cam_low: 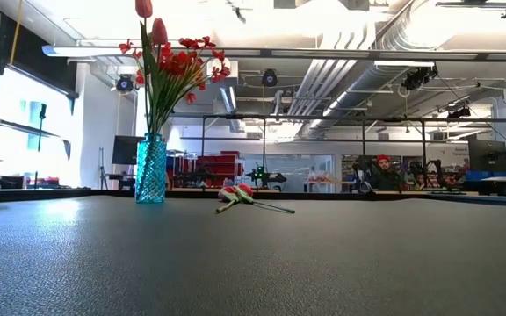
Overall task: Sort flowers into vase by color
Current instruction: Put the white flower into the transparent vase
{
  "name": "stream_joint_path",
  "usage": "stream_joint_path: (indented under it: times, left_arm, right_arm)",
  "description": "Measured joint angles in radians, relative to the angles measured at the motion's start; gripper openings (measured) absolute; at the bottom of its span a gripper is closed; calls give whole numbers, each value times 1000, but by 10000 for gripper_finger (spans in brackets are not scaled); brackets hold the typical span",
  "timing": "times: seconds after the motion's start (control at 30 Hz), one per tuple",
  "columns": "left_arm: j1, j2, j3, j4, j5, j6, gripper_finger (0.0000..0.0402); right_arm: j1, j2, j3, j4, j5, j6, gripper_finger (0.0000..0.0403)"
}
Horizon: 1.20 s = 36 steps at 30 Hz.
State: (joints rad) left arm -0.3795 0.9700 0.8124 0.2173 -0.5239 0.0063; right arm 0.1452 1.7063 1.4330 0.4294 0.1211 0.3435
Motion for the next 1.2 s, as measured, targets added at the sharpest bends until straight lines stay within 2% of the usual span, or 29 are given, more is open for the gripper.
stream_joint_path:
  times: [0.07, 0.17, 0.27, 0.37, 0.5, 0.6, 0.83, 0.97, 1.07, 1.2]
  left_arm:
    - [-12, -37, 0, -51, -29, -8, 2]
    - [-39, -101, 0, -163, -64, -45, 1]
    - [-83, -173, 0, -313, -98, -99, 1]
    - [-135, -240, 0, -453, -122, -129, 1]
    - [-224, -293, 0, -539, -92, -21, 1]
    - [-286, -328, 0, -591, -91, -6, 0]
    - [-371, -376, 88, -869, -90, -192, 0]
    - [-415, -377, 122, -915, -45, -230, 0]
    - [-443, -375, 122, -955, 3, -268, 0]
    - [-482, -382, 122, -1095, 19, -377, 0]
  right_arm:
    - [8, -10, 0, -24, 58, 20, 110]
    - [22, -38, 0, -121, 203, 61, 143]
    - [33, -71, 0, -232, 268, 68, 159]
    - [45, -104, 0, -332, 281, 102, 161]
    - [64, -132, 0, -471, 365, 180, 153]
    - [74, -147, 0, -521, 402, 202, 150]
    - [87, -193, 0, -676, 401, 332, 149]
    - [99, -221, 0, -816, 404, 422, 149]
    - [109, -234, 0, -902, 437, 474, 149]
    - [113, -243, 0, -958, 492, 530, 149]
